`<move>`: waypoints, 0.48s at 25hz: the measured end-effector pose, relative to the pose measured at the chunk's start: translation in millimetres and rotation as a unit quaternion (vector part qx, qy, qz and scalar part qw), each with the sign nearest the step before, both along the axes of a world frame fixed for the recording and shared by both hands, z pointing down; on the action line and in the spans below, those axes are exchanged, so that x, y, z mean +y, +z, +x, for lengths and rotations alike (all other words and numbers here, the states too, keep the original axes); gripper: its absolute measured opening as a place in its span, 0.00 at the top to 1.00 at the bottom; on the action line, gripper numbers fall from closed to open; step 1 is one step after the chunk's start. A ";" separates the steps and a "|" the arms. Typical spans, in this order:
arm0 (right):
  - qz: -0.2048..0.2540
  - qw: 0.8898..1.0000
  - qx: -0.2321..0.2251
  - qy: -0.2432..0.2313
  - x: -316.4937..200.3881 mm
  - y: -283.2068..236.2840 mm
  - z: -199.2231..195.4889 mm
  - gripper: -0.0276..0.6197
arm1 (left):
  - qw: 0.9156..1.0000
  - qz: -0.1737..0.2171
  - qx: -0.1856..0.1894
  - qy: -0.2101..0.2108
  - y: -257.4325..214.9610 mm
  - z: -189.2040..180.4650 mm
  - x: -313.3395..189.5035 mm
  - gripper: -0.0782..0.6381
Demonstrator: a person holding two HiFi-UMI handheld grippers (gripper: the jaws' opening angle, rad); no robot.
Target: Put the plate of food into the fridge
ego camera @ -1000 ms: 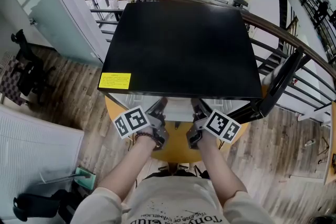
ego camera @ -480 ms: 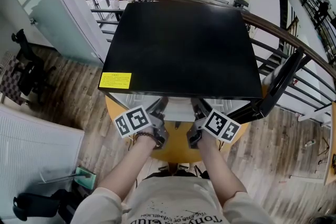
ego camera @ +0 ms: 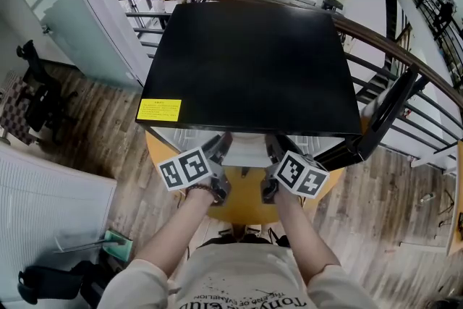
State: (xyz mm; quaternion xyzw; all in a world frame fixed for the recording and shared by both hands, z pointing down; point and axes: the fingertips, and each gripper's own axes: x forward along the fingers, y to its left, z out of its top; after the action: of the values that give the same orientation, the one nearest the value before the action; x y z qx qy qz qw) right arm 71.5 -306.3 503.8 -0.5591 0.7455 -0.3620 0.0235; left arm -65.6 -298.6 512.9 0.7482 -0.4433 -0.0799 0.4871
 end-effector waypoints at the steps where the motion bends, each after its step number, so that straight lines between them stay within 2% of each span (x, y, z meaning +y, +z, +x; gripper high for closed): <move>1: 0.001 1.000 0.003 0.001 -0.2 -0.1 1.7 0.77 | 1.000 0.002 -0.007 -0.001 -0.3 -1.4 0.2 0.73; 6: 0.000 1.000 0.004 -0.002 1.3 1.5 2.0 0.77 | 1.000 0.009 -0.025 0.008 -0.8 -0.6 2.8 0.70; 12: 0.002 1.000 0.029 0.001 0.4 2.7 4.3 0.77 | 0.999 0.011 -0.034 0.018 -1.3 -1.5 4.1 0.69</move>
State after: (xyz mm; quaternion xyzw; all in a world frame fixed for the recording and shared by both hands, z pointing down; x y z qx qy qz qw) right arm 75.7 -306.0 506.5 -0.5702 0.7458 -0.3445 0.0036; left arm -67.1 -294.5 511.6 0.7637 -0.4453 -0.0505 0.4647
